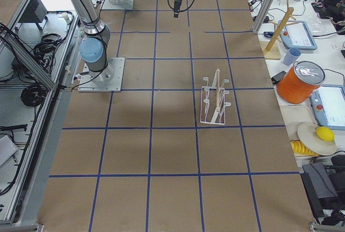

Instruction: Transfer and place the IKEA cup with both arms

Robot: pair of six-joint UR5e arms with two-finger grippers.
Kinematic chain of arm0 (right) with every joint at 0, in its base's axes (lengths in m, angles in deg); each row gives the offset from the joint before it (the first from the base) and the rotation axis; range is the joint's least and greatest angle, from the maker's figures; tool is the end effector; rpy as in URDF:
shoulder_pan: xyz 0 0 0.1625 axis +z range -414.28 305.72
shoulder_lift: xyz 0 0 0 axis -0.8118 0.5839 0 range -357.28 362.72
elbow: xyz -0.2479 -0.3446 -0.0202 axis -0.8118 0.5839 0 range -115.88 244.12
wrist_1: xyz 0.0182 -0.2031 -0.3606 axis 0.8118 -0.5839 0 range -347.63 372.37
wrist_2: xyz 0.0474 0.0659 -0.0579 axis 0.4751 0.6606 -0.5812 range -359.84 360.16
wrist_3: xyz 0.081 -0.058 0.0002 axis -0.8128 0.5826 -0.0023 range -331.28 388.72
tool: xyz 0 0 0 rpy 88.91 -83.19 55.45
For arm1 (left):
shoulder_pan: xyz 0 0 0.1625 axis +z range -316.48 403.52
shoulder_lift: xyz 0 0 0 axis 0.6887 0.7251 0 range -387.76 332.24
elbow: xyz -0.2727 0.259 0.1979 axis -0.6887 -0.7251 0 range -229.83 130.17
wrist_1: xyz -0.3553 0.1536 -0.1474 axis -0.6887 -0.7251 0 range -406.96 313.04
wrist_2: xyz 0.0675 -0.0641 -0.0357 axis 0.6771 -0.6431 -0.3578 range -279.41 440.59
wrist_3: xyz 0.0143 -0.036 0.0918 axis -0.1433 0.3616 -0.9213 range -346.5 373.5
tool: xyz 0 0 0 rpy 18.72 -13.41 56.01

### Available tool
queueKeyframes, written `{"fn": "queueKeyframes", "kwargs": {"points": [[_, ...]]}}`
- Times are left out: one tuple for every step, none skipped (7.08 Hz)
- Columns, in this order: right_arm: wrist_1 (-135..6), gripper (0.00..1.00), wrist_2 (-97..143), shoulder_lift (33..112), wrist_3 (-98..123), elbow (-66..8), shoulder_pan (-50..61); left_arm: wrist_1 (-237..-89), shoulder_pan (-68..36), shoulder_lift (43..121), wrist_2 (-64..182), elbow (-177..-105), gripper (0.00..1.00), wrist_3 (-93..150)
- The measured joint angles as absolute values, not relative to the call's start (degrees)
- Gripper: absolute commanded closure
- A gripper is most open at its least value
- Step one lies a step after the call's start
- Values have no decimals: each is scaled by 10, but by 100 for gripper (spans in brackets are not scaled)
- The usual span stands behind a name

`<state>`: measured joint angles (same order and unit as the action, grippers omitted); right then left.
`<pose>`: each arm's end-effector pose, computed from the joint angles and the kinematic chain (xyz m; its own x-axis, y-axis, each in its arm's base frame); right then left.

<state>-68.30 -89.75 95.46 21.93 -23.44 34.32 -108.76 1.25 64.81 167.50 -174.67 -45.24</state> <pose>0.1221 -0.4658 0.5158 -0.9898 0.1425 0.0070 0.1427 0.9871 0.0720 0.2123 -0.3805 0.2347 -0.9696 0.1812 0.1645 0.1897 0.9811 0.0376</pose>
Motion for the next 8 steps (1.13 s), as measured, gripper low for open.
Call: {"fn": "queueKeyframes", "kwargs": {"points": [[-685,0,-893,955,219,-234,343,-1089,11,643,1675,-1734,14,-438],[-686,0,-892,954,219,-233,343,-1109,6,636,1667,-1703,12,-413],[-686,0,-891,954,220,-233,343,-1157,-7,632,1649,-1651,12,-371],[-687,0,-890,954,220,-233,343,-1223,-38,629,1638,-1589,8,-313],[-686,0,-890,955,221,-232,343,-1280,-84,629,1635,-1528,4,-246],[-686,0,-890,955,220,-232,343,-1319,-142,632,1634,-1473,0,-168],[-686,0,-890,955,220,-232,343,-1342,-214,633,1635,-1430,0,-89],[-686,0,-891,956,220,-232,342,-1351,-288,631,1645,-1404,0,-26]]}}
